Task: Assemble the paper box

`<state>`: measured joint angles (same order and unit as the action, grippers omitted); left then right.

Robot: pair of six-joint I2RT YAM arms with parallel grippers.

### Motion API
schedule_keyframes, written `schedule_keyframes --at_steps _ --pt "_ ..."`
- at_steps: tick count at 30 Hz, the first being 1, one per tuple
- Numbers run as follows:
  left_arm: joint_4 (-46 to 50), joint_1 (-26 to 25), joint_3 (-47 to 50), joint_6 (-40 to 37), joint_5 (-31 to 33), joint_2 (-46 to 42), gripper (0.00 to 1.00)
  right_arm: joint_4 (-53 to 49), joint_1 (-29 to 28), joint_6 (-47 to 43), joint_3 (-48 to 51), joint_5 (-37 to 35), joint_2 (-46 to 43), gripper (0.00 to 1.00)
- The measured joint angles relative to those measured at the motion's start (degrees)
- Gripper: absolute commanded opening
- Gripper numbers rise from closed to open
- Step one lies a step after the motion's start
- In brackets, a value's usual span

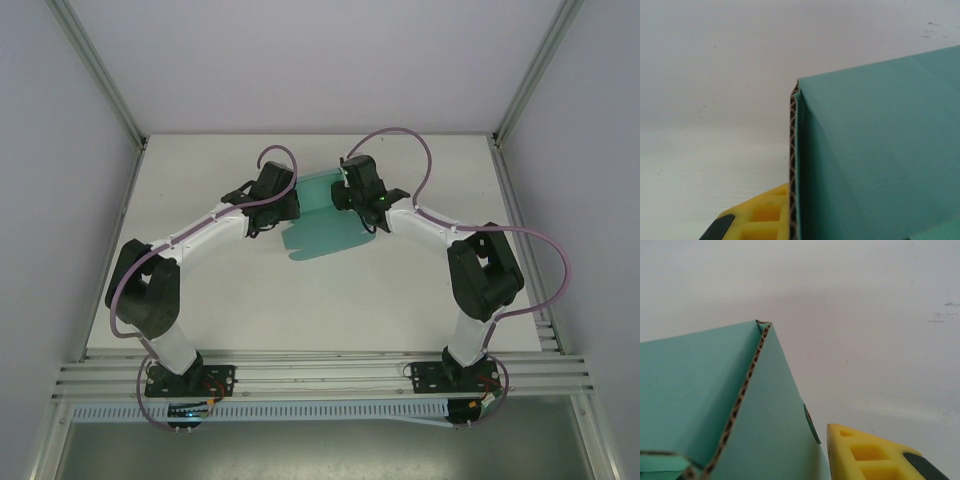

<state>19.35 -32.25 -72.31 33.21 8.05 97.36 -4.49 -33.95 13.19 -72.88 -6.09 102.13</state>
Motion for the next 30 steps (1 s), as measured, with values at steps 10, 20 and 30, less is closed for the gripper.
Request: schedule_keyframes --at_steps 10,20,30 --pt "0.4 0.3 0.0 0.0 -0.1 0.0 0.00 0.0 0.9 -1.1 0.0 4.7 0.0 0.37" --pt "0.3 0.4 0.0 -0.1 -0.5 -0.1 0.00 -1.1 1.9 1.9 -0.8 7.2 0.1 0.24" --pt "0.2 -0.1 0.5 -1.9 -0.6 -1.4 0.00 -8.2 0.0 0.1 -4.8 -1.4 1.9 0.00"
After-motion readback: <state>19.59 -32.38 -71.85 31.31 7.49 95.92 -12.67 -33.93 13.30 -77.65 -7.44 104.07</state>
